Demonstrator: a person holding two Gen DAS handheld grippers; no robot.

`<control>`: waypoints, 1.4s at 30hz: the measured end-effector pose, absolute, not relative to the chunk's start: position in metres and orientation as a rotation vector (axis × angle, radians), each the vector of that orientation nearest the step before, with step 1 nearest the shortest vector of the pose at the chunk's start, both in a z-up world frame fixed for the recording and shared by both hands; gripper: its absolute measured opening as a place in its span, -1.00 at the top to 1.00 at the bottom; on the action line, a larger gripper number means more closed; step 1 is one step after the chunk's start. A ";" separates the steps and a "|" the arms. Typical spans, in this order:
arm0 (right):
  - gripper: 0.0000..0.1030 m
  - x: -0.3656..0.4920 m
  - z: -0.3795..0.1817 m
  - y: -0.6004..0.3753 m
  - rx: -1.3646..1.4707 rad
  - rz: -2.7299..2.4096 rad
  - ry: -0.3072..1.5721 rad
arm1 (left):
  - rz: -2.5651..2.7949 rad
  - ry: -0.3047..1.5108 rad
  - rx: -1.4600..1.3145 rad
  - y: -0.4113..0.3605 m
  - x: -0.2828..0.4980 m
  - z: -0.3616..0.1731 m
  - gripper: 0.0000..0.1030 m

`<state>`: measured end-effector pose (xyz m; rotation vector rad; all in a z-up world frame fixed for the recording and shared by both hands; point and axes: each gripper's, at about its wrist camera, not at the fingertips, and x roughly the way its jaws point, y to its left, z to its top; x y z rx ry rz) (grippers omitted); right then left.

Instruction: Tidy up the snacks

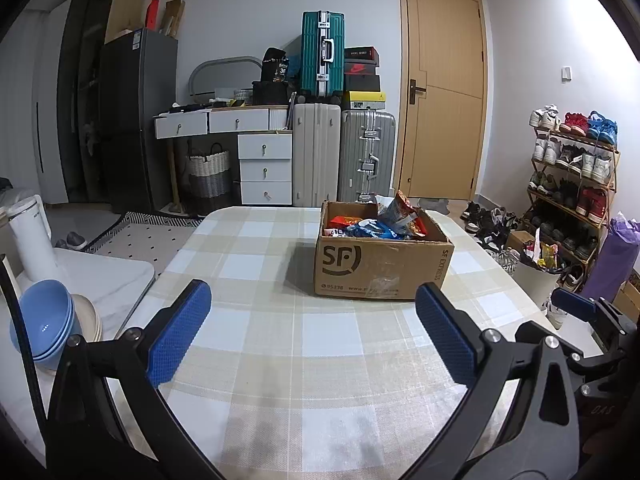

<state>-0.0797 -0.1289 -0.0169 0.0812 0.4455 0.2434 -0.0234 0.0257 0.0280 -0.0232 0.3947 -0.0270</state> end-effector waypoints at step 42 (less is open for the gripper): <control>-0.97 -0.081 -0.021 -0.132 0.084 0.239 0.453 | -0.014 0.374 -0.055 0.027 -0.019 0.027 -0.98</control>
